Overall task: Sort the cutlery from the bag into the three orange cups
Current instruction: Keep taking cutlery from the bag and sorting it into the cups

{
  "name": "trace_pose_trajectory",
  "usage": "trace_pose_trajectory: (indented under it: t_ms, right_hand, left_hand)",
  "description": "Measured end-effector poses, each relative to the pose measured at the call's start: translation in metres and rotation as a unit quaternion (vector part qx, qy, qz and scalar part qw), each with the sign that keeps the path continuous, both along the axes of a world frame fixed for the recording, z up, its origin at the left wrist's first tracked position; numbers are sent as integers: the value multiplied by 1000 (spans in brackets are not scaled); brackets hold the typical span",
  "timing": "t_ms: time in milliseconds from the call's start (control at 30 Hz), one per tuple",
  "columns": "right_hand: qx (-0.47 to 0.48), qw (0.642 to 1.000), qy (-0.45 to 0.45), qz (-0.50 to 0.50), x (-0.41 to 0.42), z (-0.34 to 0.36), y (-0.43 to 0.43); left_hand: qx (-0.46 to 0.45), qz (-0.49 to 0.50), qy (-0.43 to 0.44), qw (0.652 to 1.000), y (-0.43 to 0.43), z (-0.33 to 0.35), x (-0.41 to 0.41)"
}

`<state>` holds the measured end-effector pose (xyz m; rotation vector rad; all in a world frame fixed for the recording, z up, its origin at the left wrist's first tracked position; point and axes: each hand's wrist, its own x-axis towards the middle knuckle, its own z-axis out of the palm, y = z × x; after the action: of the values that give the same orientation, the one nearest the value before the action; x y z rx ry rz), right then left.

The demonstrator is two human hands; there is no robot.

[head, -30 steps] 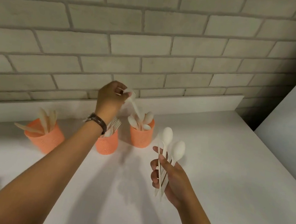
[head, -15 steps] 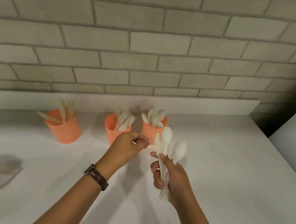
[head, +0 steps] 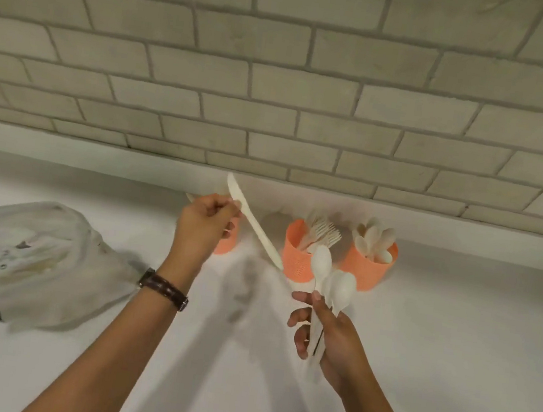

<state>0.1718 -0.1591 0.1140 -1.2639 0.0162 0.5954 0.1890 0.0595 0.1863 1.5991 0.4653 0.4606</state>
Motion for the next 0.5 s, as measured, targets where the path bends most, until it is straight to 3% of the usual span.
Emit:
trace_pose_trajectory:
  t_ms: [167,300,500]
  right_hand:
    - [-5,1000,21,-9,4,-4,26]
    - [3,999,29,-25,2,-4,42]
    - [17,998,46,-41,-6,4,59]
  left_hand:
    - [120,118,-76,983,77,19,32]
    - [242,124,-70,960,93,3,55]
    - [244,7,112,963,94,-49,58]
